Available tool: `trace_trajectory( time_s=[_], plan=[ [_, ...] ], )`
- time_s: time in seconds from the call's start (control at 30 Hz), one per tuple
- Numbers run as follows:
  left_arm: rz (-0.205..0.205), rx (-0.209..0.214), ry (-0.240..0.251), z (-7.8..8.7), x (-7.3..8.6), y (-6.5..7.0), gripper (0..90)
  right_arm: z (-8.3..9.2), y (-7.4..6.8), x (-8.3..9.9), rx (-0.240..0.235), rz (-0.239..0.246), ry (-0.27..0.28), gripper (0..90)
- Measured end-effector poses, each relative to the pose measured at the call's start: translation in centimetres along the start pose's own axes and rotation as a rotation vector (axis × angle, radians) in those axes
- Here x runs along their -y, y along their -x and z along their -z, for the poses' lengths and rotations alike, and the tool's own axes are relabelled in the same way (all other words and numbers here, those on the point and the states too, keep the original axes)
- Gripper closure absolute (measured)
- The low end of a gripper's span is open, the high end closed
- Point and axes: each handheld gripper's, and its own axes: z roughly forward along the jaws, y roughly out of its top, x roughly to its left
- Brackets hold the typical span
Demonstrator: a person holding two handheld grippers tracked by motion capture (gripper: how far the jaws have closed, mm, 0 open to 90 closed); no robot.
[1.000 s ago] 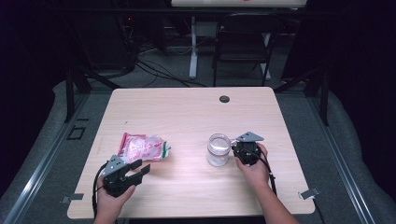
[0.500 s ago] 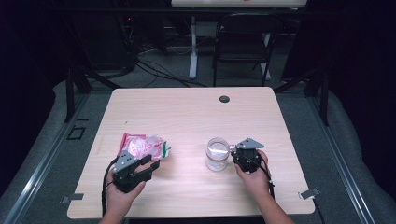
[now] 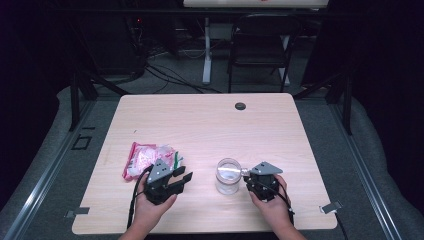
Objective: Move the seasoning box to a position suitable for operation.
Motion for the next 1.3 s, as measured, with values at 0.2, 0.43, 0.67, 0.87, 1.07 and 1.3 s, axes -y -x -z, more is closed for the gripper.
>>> trace_trajectory(
  time_s=[0.2, 0.43, 0.67, 0.87, 1.07, 1.3],
  plan=[
    [0.001, 0.035, -0.022, -0.8, 0.1, 0.8, 68.2, 0.4, -0.8, 0.4, -0.020, 0.028, 0.010, 77.8],
    [0.002, 0.080, -0.033, -0.9, 0.8, 1.0, 70.9, 0.8, -1.6, 0.7, -0.051, 0.041, 0.021, 77.7],
    [0.009, 0.089, -0.045, -0.6, 1.6, 0.6, 77.8, 0.7, -2.5, 0.8, -0.091, 0.085, 0.036, 78.5],
    [0.035, 0.102, -0.045, -0.1, 1.6, 0.1, 84.1, 1.0, -2.8, 1.2, -0.147, 0.016, 0.041, 70.1],
    [0.030, 0.128, -0.039, 0.2, 1.5, 0.3, 87.4, 2.9, -2.5, 1.3, -0.157, -0.008, 0.060, 65.4],
    [0.059, 0.130, -0.025, 0.2, 1.4, 0.2, 87.1, 5.1, -2.8, 0.7, -0.136, 0.041, 0.088, 69.2]
  ],
)
